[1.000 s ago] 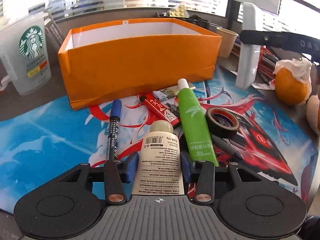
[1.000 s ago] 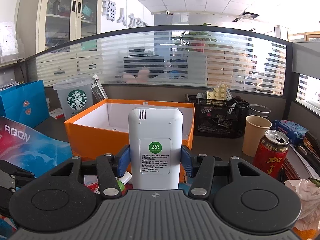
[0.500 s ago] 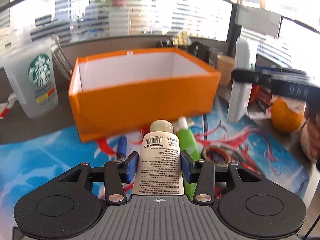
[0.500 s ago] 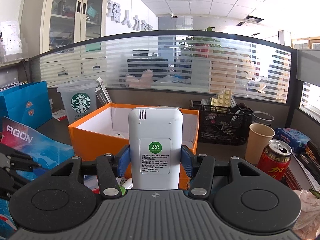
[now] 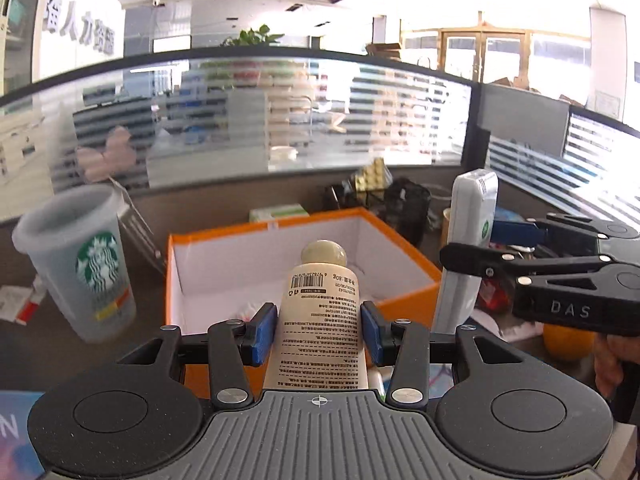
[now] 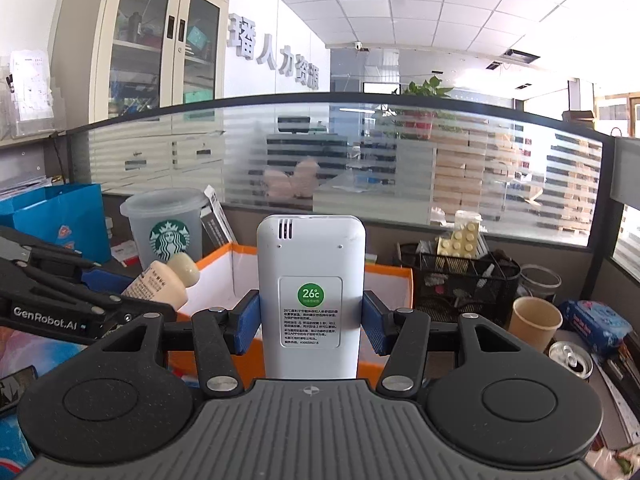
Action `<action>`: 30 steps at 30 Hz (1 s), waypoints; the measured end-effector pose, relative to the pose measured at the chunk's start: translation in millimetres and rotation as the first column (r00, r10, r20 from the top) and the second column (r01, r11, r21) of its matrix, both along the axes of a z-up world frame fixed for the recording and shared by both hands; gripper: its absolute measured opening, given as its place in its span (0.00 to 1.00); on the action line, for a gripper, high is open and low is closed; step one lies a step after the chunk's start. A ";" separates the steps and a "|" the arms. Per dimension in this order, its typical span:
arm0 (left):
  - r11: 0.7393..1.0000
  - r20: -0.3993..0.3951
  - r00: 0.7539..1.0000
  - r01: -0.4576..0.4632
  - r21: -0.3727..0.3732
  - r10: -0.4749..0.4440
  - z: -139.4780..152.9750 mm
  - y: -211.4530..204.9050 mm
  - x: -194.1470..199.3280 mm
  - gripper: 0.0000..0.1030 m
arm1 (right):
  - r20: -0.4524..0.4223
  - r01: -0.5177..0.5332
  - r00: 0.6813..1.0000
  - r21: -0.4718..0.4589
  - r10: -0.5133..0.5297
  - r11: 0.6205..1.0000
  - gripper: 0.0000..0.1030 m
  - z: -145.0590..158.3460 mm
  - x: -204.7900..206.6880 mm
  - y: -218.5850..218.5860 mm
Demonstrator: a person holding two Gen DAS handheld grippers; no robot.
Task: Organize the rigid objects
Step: 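Lift the white device and the lotion tube and carry both toward the orange box, then lower the white device and lotion tube into the orange box with both grippers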
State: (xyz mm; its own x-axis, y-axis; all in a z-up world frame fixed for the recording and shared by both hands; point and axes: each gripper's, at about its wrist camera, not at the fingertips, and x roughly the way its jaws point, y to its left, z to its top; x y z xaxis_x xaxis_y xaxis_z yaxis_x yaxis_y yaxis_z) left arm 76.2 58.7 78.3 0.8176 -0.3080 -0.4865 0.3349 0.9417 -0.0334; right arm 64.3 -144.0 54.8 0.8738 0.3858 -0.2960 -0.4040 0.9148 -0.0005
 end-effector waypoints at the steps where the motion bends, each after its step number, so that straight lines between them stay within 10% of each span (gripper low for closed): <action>1: 1.000 0.006 1.000 -0.003 0.000 0.003 3.9 0.2 3.7 0.42 | 0.003 -0.002 1.000 0.003 0.002 1.000 0.49 3.3 2.6 0.5; 16: 0.999 0.039 0.998 -0.040 -0.003 0.040 30.9 -0.2 61.8 0.42 | 0.029 -0.020 0.999 -0.033 0.021 0.999 0.49 36.0 60.1 18.0; 30: 0.991 -0.088 0.987 -0.129 0.031 0.131 -24.3 5.7 134.0 0.42 | -0.123 -0.036 0.992 -0.099 0.024 0.994 0.49 -1.6 136.2 37.0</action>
